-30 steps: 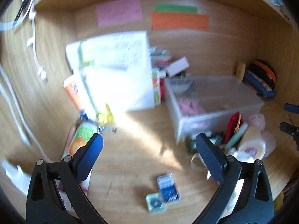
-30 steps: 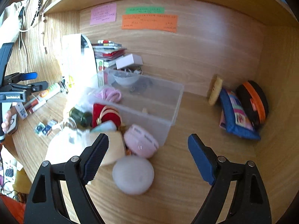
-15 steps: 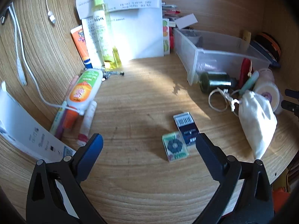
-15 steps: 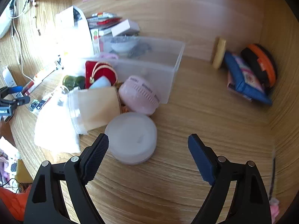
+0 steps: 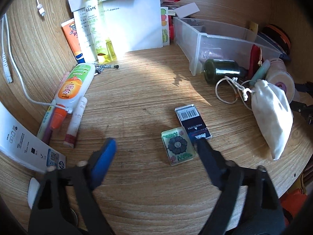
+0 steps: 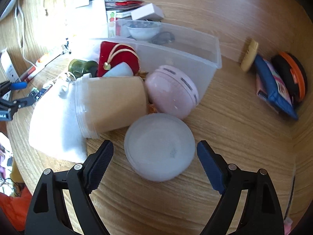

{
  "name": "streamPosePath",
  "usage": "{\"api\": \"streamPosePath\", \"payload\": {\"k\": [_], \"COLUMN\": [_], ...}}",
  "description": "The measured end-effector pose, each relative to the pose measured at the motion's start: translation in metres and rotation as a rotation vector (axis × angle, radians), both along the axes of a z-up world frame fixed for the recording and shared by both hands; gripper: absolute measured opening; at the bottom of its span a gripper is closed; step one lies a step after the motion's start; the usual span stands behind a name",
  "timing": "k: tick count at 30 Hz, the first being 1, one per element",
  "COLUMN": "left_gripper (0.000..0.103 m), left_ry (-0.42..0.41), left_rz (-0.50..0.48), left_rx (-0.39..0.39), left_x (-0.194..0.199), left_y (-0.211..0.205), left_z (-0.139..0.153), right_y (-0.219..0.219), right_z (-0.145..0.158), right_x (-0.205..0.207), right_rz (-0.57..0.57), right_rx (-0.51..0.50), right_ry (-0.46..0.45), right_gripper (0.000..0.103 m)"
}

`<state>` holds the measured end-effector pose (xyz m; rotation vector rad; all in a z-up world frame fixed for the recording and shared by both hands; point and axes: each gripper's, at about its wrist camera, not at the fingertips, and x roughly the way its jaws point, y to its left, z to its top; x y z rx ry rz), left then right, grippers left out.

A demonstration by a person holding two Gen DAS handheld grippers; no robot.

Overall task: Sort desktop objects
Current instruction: 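Grasp the green card with the left gripper while the right grasps the white container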

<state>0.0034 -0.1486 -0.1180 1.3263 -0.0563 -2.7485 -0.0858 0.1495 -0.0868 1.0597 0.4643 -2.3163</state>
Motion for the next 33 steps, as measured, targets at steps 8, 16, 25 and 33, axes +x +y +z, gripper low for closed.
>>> {"api": "streamPosePath", "payload": {"k": [8,16,25,33], "left_gripper": [0.051,0.024,0.024,0.024], "left_ry": [0.005,0.025,0.07,0.141], "left_rz": [-0.017,-0.029,0.012,0.02], "left_rx": [0.037,-0.002,0.036,0.054], "left_x": [-0.004,0.0,0.003,0.004], "left_y": [-0.004,0.005,0.005,0.015], "left_z": [0.0,-0.001,0.01,0.033], "right_y": [-0.006,0.003,0.011,0.028], "right_z": [-0.002,-0.003,0.005,0.025], "right_x": [-0.001,-0.012,0.008,0.018], "right_rz": [0.034,0.012,0.024,0.006], "right_rx": [0.012,-0.039,-0.064,-0.137], "right_ry": [0.024,-0.036,-0.003,0.015], "right_gripper": [0.082,0.062,0.062,0.062]}}
